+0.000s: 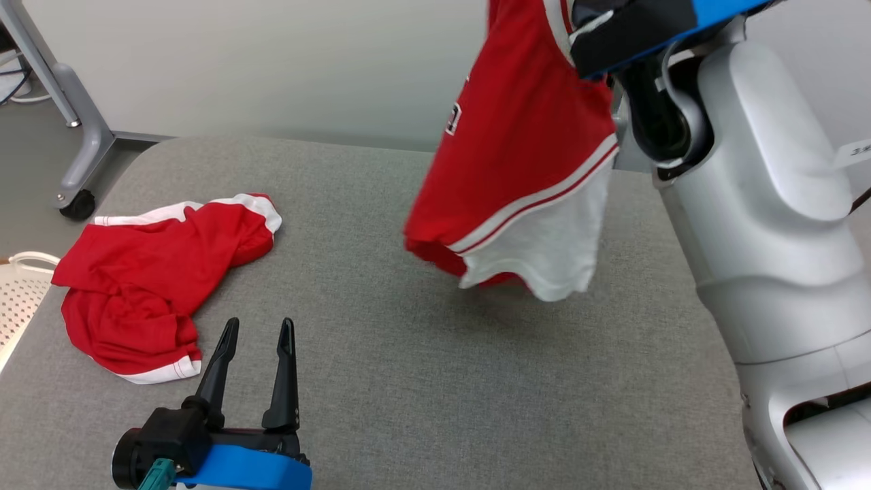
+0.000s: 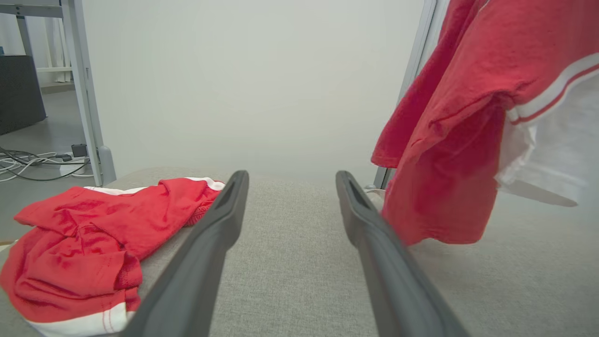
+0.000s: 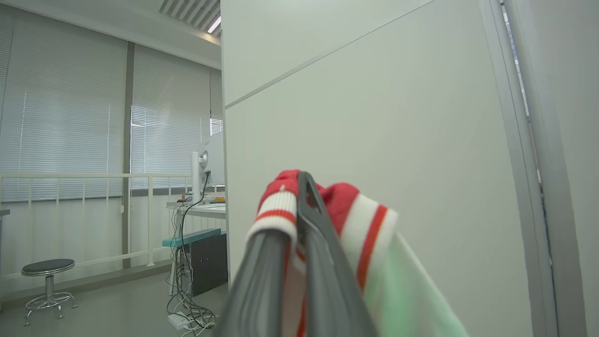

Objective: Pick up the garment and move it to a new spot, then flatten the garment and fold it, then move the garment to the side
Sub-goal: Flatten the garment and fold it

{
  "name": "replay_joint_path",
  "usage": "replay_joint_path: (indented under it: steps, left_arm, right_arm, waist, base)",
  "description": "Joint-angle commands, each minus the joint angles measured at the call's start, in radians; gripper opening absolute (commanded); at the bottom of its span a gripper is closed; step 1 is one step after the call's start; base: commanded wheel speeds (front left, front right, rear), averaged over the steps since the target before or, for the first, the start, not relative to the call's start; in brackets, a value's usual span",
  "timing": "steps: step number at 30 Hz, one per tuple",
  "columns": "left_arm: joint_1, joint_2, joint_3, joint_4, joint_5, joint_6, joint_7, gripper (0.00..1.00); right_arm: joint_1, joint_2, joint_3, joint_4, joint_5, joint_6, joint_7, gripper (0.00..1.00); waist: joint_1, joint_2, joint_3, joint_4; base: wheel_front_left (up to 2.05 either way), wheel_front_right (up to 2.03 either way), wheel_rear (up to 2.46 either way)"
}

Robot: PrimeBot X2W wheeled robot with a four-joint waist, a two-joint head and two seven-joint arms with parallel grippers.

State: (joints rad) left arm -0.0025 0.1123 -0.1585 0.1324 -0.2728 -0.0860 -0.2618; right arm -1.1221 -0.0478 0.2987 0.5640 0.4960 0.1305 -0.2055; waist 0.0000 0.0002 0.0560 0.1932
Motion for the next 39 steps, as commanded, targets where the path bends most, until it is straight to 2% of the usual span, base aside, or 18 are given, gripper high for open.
replay_joint_path:
  steps: [1, 5, 10, 17, 22, 26, 27, 33, 36, 39]
  left_arm:
    - [0.014, -0.001, 0.006, -0.005, 0.007, -0.001, -0.004, 1.0]
    - [0.03, -0.003, 0.01, -0.008, 0.01, -0.003, -0.005, 1.0]
    - [0.05, -0.004, 0.015, -0.007, 0.007, -0.007, -0.004, 1.0]
    - [0.061, -0.005, 0.019, -0.012, 0.008, -0.01, -0.004, 1.0]
    - [0.062, -0.008, 0.025, -0.013, 0.009, -0.012, -0.004, 1.0]
    - [0.06, -0.009, 0.032, -0.015, 0.011, -0.012, -0.004, 1.0]
    - [0.06, -0.009, 0.032, -0.015, 0.011, -0.012, -0.004, 1.0]
    - [0.04, -0.012, 0.04, -0.024, 0.011, -0.014, -0.004, 1.0]
    - [0.025, -0.015, 0.036, -0.026, 0.015, -0.018, -0.004, 1.0]
    - [0.004, -0.018, 0.031, -0.025, 0.016, -0.022, -0.004, 1.0]
  right_arm:
    - [-0.021, -0.004, -0.011, 0.009, 0.021, 0.0, -0.015, 0.0]
    - [0.022, -0.004, -0.052, 0.066, 0.016, 0.0, -0.028, 0.0]
    - [0.13, -0.004, -0.127, 0.171, -0.07, 0.0, -0.027, 0.0]
    - [0.279, -0.003, -0.192, 0.206, -0.164, 0.0, -0.011, 0.0]
    - [0.439, -0.004, -0.165, 0.035, -0.182, 0.0, 0.04, 0.0]
    - [0.546, -0.004, -0.147, -0.186, -0.182, 0.0, 0.1, 0.0]
    - [0.546, -0.004, -0.147, -0.186, -0.182, 0.0, 0.1, 0.0]
    - [0.665, -0.005, -0.176, -0.517, -0.198, 0.0, 0.23, 0.0]
    - [0.674, -0.004, -0.238, -0.559, -0.238, 0.0, 0.287, 0.0]
    - [0.614, -0.003, -0.299, -0.5, -0.298, 0.0, 0.322, 0.0]
  waist:
    - [0.0, -0.0002, -0.011, -0.005]
    - [0.0, -0.0002, -0.032, -0.016]
    - [0.0, -0.0002, -0.041, -0.044]
    - [0.0, -0.0002, -0.042, -0.077]
    - [0.0, -0.0002, -0.041, -0.11]
    - [0.0, -0.0002, -0.037, -0.128]
    - [0.0, -0.0002, -0.037, -0.128]
    - [0.0, -0.0002, -0.014, -0.14]
    - [0.0, -0.0002, 0.008, -0.134]
    - [0.0, -0.0002, 0.035, -0.121]
  base:
    - [0.0, 0.0, 0.0]
    - [0.0, 0.0, 0.0]
    - [0.0, 0.0, 0.0]
    - [0.0, 0.0, 0.0]
    - [0.0, 0.0, 0.0]
    - [0.0, 0.0, 0.0]
    - [0.0, 0.0, 0.0]
    - [0.0, 0.0, 0.0]
    - [0.0, 0.0, 0.0]
    - [0.0, 0.0, 0.0]
